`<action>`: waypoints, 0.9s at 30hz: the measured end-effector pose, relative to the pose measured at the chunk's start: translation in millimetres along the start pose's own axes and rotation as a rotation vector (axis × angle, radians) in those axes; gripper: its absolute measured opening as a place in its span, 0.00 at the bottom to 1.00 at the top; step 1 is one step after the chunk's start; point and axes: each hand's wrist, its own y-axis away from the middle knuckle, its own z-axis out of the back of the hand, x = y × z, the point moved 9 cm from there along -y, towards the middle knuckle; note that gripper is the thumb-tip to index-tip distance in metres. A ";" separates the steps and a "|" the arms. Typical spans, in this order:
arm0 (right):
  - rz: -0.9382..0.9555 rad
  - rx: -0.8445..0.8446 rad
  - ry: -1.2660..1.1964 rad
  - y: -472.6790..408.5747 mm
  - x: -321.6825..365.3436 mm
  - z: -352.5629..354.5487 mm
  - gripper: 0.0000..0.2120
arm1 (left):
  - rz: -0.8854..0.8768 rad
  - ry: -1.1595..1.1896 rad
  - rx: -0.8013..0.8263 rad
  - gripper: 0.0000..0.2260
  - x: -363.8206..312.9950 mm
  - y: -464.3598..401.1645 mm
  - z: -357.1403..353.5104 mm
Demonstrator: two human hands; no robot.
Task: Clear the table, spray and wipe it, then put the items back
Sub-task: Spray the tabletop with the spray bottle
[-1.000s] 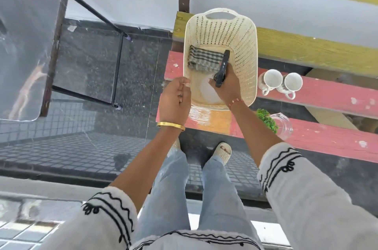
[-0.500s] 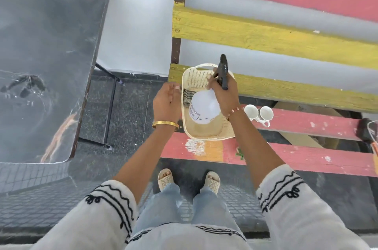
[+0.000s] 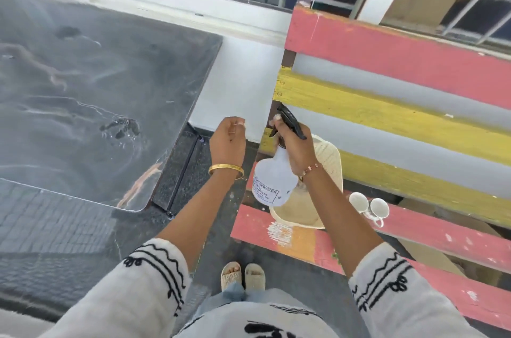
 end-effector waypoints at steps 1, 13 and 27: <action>0.014 0.006 0.008 -1.1 6.0 -10.4 0.17 | -0.001 0.007 -0.024 0.07 -3.0 -0.6 7.7; 0.139 0.368 0.076 10.0 61.7 -171.1 0.11 | -0.001 0.023 -0.387 0.06 7.8 -18.8 156.0; 0.116 0.559 0.185 57.3 35.2 -442.7 0.14 | -0.022 0.041 -0.571 0.05 58.5 -89.6 409.1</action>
